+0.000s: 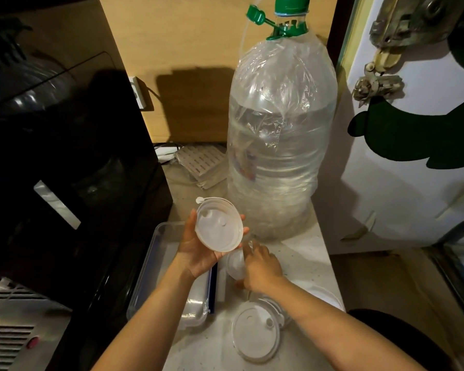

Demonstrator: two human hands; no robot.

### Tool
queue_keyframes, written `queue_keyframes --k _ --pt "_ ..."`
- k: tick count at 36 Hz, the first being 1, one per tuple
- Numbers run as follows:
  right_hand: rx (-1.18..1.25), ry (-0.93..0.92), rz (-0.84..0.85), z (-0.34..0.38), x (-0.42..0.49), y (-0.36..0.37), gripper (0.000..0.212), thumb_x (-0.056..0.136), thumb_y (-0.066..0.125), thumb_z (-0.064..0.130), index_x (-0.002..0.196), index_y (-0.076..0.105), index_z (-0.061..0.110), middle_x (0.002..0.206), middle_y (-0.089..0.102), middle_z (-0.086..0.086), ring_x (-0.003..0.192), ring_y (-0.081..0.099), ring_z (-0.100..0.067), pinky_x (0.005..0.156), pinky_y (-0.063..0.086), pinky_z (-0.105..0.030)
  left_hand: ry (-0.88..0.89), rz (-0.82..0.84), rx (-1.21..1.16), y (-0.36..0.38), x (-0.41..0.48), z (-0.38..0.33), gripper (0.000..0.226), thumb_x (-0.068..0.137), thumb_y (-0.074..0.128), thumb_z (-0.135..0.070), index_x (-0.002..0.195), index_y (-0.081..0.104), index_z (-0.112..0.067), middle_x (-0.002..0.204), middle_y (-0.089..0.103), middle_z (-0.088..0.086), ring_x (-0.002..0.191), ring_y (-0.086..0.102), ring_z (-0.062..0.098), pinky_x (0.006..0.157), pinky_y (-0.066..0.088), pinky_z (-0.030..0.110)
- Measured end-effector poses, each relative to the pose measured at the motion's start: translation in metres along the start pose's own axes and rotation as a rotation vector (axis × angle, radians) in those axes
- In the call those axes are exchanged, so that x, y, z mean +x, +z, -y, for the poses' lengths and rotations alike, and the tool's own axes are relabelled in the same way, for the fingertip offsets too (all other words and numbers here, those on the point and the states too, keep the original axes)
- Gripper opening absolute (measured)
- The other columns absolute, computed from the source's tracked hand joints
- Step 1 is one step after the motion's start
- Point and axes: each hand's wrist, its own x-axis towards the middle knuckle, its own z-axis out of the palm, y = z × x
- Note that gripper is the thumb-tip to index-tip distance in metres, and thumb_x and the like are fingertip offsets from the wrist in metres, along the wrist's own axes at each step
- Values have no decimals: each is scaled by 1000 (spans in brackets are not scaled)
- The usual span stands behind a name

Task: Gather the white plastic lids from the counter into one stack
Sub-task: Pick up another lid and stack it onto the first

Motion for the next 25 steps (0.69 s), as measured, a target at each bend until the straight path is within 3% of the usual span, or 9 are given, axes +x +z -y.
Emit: queue_keyframes --k 2,7,11,16,20,23,25 --pt "16 3 -9 0 0 1 90 78 68 28 147 11 15 156 10 -13 136 27 -33 108 34 -41 -14 -7 10 0 0 1 110 15 91 -46 113 56 -7 99 73 17 88 70 35 64 61 41" --pt "118 -2 -12 -2 2 0 91 77 67 16 147 10 15 157 2 -9 137 24 -32 108 36 -39 -23 -19 52 -3 2 1 88 17 89 -52 93 75 -9 97 73 17 87 71 34 62 61 39" --pt "293 4 -20 -6 4 -4 96 72 71 22 147 12 17 156 9 -5 139 20 -29 109 37 -38 -35 -52 38 -6 2 0 90 17 90 -50 95 73 -8 97 73 18 86 71 34 66 59 41" --pt "437 -33 -126 -19 3 -31 101 64 78 25 145 18 14 145 23 -11 136 22 -30 108 32 -35 -69 -111 -34 -14 4 -3 96 14 91 -47 98 68 -5 92 72 22 78 71 39 53 60 39" --pt "505 -63 -219 -34 -2 -71 112 61 82 24 146 10 17 146 18 -8 137 21 -26 109 28 -30 -122 -164 -74 -21 5 -6 94 17 91 -46 98 68 -6 97 69 25 80 69 43 46 57 40" --pt "514 -135 -291 -42 -13 -101 116 60 85 23 147 9 16 150 13 -6 140 18 -21 107 21 -22 -159 -234 -64 -22 6 -7 94 48 69 -60 126 51 -12 114 56 22 93 64 40 49 58 43" --pt "509 -215 -302 -42 -23 -119 117 60 85 22 147 8 17 152 10 -2 140 15 -15 103 16 -15 -170 -239 -71 -19 9 -7 86 57 50 -61 130 44 -14 113 54 19 89 65 38 47 58 41"
